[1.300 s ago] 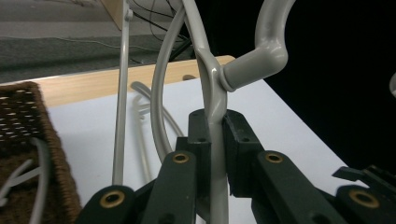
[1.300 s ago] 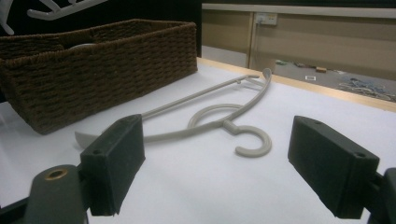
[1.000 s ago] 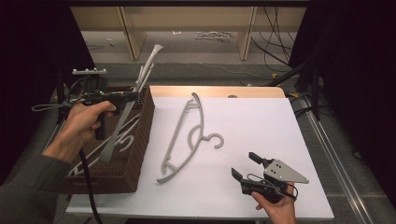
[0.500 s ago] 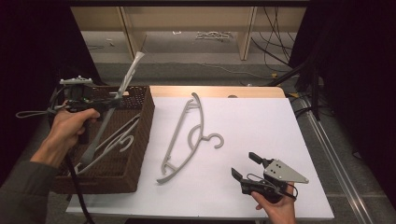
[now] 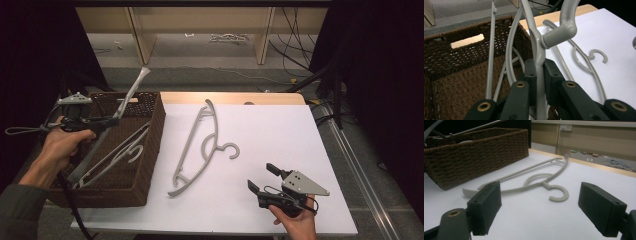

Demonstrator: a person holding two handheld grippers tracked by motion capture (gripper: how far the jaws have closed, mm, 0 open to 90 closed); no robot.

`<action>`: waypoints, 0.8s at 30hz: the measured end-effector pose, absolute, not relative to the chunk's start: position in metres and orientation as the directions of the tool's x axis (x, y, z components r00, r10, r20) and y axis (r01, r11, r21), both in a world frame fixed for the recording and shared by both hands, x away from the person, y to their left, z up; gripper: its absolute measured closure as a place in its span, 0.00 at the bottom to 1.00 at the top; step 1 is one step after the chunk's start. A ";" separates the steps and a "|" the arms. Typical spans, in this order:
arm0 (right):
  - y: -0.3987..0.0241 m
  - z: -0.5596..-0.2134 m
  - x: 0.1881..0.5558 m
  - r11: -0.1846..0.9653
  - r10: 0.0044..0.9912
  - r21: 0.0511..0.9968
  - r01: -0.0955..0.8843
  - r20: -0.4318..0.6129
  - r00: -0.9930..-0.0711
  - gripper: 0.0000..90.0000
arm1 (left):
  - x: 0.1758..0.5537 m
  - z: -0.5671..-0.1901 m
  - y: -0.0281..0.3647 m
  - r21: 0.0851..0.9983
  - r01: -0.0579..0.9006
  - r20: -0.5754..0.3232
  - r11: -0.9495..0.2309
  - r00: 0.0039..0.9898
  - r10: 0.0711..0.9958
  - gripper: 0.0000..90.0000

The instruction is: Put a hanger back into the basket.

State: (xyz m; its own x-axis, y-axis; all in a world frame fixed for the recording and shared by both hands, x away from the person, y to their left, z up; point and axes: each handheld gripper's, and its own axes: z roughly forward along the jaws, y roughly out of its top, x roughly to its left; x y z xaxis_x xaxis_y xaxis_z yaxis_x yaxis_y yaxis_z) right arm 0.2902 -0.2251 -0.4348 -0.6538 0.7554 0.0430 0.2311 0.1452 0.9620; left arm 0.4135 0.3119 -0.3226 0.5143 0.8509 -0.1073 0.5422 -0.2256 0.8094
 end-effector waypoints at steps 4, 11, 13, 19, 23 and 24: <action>-0.227 -0.434 0.289 0.165 0.760 0.954 0.250 0.039 -0.649 0.22 | 0.410 -0.329 0.319 0.805 0.543 -0.099 -0.240 0.522 0.847 0.91; -0.224 -0.436 0.292 0.133 0.754 0.965 0.224 0.049 -0.655 0.22 | 0.401 -0.342 0.328 0.792 0.534 -0.066 -0.296 0.557 0.828 0.91; -0.224 -0.436 0.291 0.143 0.752 0.963 0.231 0.046 -0.657 0.22 | 0.398 -0.347 0.330 0.782 0.540 -0.064 -0.310 0.564 0.823 0.91; -0.225 -0.436 0.291 0.150 0.756 0.960 0.235 0.042 -0.654 0.22 | 0.394 -0.361 0.332 0.750 0.562 -0.051 -0.350 0.577 0.815 0.91; -0.224 -0.436 0.291 0.150 0.755 0.960 0.235 0.042 -0.654 0.22 | 0.395 -0.370 0.332 0.706 0.575 -0.023 -0.413 0.601 0.799 0.91; -0.224 -0.436 0.291 0.153 0.755 0.960 0.235 0.040 -0.655 0.22 | 0.396 -0.370 0.332 0.695 0.578 -0.017 -0.428 0.608 0.794 0.91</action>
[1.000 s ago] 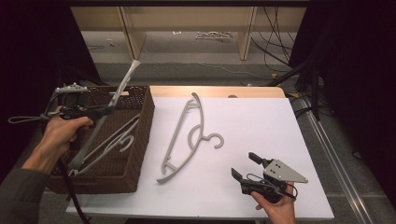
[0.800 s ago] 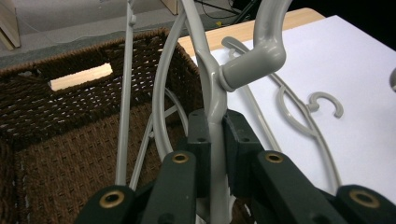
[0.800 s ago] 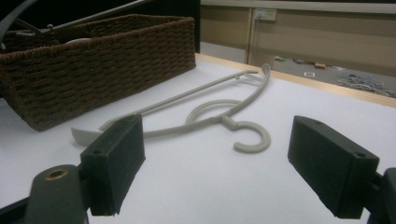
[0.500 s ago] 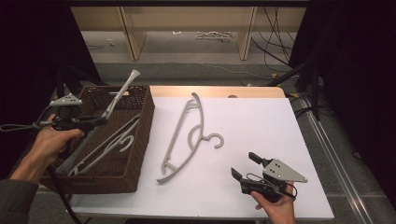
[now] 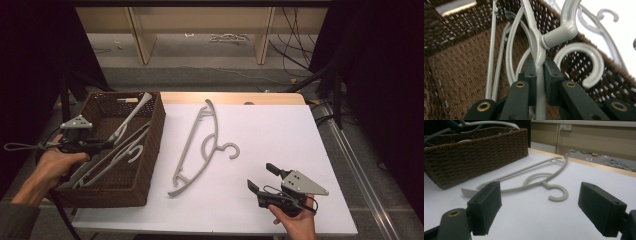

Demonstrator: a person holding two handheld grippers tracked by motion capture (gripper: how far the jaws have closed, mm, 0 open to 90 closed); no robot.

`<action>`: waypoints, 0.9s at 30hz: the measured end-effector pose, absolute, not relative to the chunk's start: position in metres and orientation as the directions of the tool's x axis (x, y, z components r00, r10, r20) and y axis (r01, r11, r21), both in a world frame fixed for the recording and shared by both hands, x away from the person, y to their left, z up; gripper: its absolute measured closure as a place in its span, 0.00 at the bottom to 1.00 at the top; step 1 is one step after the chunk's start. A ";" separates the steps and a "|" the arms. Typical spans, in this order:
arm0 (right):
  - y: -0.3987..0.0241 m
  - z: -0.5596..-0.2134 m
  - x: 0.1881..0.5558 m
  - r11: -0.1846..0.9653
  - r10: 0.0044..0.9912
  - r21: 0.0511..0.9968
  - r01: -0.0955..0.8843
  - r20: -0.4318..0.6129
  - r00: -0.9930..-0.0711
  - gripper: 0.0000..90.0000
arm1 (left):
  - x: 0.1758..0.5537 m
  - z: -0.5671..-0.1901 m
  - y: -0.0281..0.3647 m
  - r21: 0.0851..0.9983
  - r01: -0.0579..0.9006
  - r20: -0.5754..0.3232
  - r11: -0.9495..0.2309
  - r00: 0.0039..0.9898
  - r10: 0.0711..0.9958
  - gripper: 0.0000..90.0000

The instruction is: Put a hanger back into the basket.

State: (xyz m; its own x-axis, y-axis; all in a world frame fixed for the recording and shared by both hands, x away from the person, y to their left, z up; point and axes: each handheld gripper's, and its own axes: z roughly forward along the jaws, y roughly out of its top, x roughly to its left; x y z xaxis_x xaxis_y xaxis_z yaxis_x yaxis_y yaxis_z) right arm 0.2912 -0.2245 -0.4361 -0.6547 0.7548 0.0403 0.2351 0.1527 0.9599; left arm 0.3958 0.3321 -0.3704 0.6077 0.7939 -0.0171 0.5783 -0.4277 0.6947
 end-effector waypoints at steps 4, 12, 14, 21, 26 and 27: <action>-0.225 -0.436 0.291 0.150 0.755 0.960 0.234 0.042 -0.655 0.22 | 0.399 -0.378 0.326 0.678 0.594 -0.013 -0.433 0.599 0.801 0.90; -0.225 -0.436 0.291 0.151 0.751 0.961 0.233 0.042 -0.659 0.22 | 0.408 -0.394 0.320 0.636 0.633 0.002 -0.442 0.571 0.821 0.90; -0.224 -0.436 0.291 0.145 0.748 0.962 0.231 0.046 -0.663 0.22 | 0.409 -0.400 0.321 0.621 0.642 0.007 -0.450 0.569 0.822 0.90; -0.224 -0.436 0.291 0.164 0.753 0.958 0.237 0.035 -0.657 0.22 | 0.412 -0.408 0.317 0.591 0.647 0.021 -0.482 0.585 0.811 0.88; -0.224 -0.436 0.291 0.163 0.753 0.958 0.237 0.035 -0.658 0.22 | 0.408 -0.405 0.318 0.573 0.673 -0.024 -0.467 0.584 0.812 0.77; -0.224 -0.436 0.291 0.165 0.752 0.957 0.238 0.034 -0.659 0.22 | 0.407 -0.404 0.318 0.576 0.671 -0.027 -0.467 0.587 0.809 0.73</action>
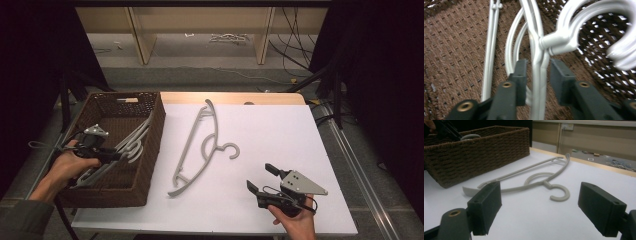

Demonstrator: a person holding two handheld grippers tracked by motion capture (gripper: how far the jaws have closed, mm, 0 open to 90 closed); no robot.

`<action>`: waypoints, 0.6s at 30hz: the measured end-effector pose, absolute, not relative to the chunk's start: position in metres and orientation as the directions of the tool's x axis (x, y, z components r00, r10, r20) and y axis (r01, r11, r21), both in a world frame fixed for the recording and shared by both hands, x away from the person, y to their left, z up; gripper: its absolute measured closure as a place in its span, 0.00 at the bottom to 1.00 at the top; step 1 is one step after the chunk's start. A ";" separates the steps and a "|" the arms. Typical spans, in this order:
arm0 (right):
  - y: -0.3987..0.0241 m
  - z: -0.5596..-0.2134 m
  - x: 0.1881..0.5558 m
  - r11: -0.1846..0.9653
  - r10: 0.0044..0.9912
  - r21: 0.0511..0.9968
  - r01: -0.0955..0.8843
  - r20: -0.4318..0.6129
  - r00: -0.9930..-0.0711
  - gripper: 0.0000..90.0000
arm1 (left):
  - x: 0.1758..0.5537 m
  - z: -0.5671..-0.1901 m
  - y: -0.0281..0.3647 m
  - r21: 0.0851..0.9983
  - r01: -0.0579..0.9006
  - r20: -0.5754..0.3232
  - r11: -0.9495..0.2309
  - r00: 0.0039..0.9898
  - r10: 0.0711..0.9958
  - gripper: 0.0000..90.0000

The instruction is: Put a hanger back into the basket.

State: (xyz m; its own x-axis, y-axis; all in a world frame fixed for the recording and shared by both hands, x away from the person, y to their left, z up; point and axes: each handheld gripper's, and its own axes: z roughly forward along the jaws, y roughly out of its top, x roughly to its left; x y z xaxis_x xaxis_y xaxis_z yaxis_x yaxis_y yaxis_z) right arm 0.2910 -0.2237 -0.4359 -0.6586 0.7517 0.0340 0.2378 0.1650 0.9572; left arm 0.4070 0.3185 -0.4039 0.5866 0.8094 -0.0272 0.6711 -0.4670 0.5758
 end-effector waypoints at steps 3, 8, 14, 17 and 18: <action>-0.224 -0.436 0.292 0.163 0.753 0.958 0.236 0.034 -0.657 0.22 | 0.402 -0.396 0.316 0.610 0.651 -0.024 -0.452 0.585 0.810 0.69; -0.223 -0.436 0.292 0.156 0.754 0.961 0.230 0.035 -0.656 0.22 | 0.397 -0.379 0.310 0.673 0.627 -0.043 -0.392 0.562 0.826 0.60; -0.223 -0.436 0.292 0.158 0.749 0.960 0.232 0.036 -0.661 0.22 | 0.385 -0.357 0.294 0.735 0.598 -0.085 -0.319 0.548 0.832 0.49; -0.222 -0.436 0.292 0.156 0.747 0.960 0.234 0.040 -0.663 0.22 | 0.378 -0.349 0.278 0.780 0.572 -0.105 -0.254 0.520 0.848 0.43; -0.223 -0.435 0.291 0.163 0.750 0.959 0.234 0.033 -0.660 0.22 | 0.375 -0.346 0.273 0.786 0.567 -0.107 -0.247 0.518 0.849 0.41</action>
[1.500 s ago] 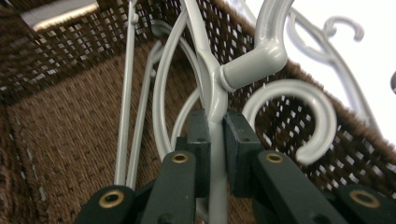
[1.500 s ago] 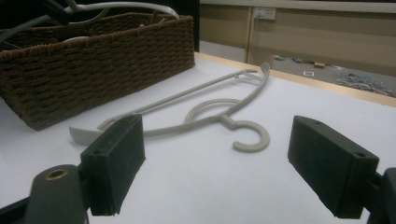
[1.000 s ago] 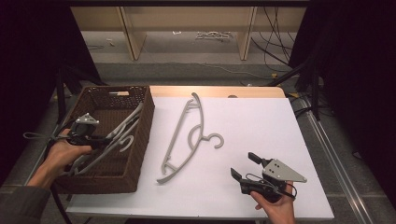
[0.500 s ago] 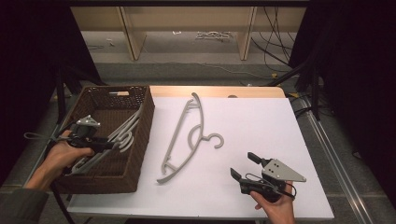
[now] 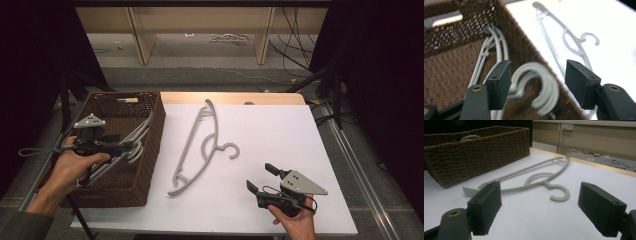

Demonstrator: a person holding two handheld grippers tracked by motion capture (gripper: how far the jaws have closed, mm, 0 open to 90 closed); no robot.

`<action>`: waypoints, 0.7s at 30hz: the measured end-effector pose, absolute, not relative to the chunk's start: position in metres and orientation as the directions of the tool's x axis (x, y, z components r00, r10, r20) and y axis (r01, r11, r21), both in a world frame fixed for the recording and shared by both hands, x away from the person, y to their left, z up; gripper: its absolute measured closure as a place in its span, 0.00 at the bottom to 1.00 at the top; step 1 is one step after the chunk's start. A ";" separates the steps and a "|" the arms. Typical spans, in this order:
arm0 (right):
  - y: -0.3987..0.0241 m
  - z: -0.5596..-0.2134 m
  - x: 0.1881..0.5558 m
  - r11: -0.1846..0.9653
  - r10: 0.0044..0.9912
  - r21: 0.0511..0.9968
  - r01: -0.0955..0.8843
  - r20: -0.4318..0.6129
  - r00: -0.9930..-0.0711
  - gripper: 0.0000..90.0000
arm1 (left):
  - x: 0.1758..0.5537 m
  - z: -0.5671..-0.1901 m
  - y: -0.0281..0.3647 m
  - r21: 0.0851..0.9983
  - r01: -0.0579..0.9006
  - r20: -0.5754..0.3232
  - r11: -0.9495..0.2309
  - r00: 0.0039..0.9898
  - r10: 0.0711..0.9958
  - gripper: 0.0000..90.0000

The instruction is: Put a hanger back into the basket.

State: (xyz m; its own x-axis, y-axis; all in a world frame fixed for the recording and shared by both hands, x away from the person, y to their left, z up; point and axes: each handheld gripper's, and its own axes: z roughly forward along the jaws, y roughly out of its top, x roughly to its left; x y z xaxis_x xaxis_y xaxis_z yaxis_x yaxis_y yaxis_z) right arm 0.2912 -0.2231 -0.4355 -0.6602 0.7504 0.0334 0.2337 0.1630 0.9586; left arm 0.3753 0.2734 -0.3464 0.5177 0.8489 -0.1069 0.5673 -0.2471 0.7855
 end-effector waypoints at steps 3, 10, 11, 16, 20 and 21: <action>-0.223 -0.436 0.291 0.165 0.748 0.959 0.232 0.031 -0.663 0.22 | 0.369 -0.341 0.258 0.814 0.531 -0.105 -0.235 0.533 0.840 0.39; -0.223 -0.435 0.291 0.164 0.747 0.959 0.232 0.033 -0.664 0.22 | 0.353 -0.336 0.219 0.864 0.462 -0.112 -0.199 0.562 0.819 0.35; -0.222 -0.435 0.292 0.156 0.750 0.961 0.227 0.034 -0.660 0.22 | 0.351 -0.336 0.214 0.868 0.454 -0.119 -0.199 0.579 0.806 0.35; -0.223 -0.435 0.291 0.160 0.748 0.961 0.227 0.031 -0.663 0.22 | 0.342 -0.340 0.189 0.883 0.432 -0.140 -0.183 0.615 0.776 0.30; -0.223 -0.435 0.291 0.162 0.747 0.961 0.226 0.031 -0.664 0.22 | 0.338 -0.345 0.171 0.893 0.412 -0.139 -0.182 0.638 0.757 0.28; -0.223 -0.435 0.291 0.159 0.746 0.961 0.225 0.032 -0.665 0.22 | 0.338 -0.346 0.168 0.896 0.400 -0.128 -0.192 0.648 0.751 0.27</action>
